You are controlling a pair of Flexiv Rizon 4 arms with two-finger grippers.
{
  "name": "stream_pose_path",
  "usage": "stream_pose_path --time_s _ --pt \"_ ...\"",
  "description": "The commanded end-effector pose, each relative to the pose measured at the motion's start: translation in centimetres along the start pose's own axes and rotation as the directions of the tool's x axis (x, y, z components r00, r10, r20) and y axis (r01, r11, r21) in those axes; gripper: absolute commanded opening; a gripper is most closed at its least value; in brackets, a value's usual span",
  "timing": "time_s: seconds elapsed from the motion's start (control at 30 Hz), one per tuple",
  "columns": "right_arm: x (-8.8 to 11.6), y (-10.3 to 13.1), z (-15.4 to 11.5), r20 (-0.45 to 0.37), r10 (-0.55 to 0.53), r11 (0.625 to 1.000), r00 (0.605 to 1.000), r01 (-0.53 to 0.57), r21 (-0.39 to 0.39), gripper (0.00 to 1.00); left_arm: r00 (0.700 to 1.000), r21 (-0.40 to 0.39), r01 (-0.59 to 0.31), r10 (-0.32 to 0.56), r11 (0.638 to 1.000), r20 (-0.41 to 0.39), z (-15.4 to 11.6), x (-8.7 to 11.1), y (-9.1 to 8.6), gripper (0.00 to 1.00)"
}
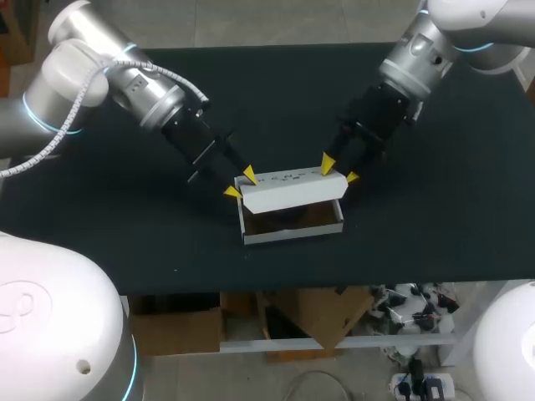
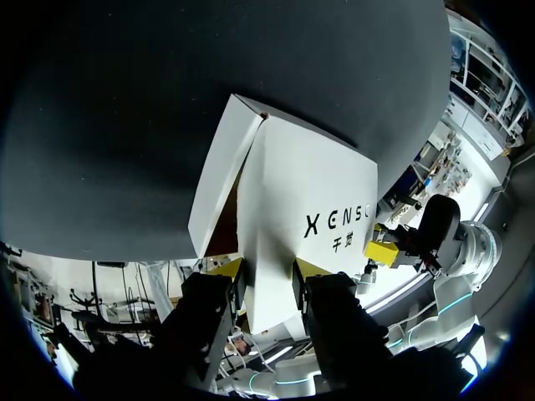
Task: Assemble the packaging by folding the flat box into shape, placing the metal phone stand inside, and closing the box properly
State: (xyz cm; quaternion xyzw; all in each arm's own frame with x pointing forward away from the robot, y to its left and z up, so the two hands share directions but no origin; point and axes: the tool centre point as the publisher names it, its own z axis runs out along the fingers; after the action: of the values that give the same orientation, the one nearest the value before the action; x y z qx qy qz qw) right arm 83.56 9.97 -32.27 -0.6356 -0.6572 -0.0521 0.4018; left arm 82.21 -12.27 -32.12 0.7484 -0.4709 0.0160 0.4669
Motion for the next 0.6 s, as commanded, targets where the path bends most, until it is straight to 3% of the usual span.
stream_pose_path --time_s 0.03,0.6 --pt "0.59 0.22 0.24 0.001 0.000 1.000 1.000 0.000 0.008 0.47 1.000 -0.007 0.002 -0.002 1.000 0.007 0.27 0.59 -0.12 0.36" --pt "0.87 0.32 0.16 0.004 0.000 1.000 1.000 0.000 0.009 0.47 1.000 -0.009 0.007 -0.007 1.000 0.004 0.02 0.60 -0.09 0.36"
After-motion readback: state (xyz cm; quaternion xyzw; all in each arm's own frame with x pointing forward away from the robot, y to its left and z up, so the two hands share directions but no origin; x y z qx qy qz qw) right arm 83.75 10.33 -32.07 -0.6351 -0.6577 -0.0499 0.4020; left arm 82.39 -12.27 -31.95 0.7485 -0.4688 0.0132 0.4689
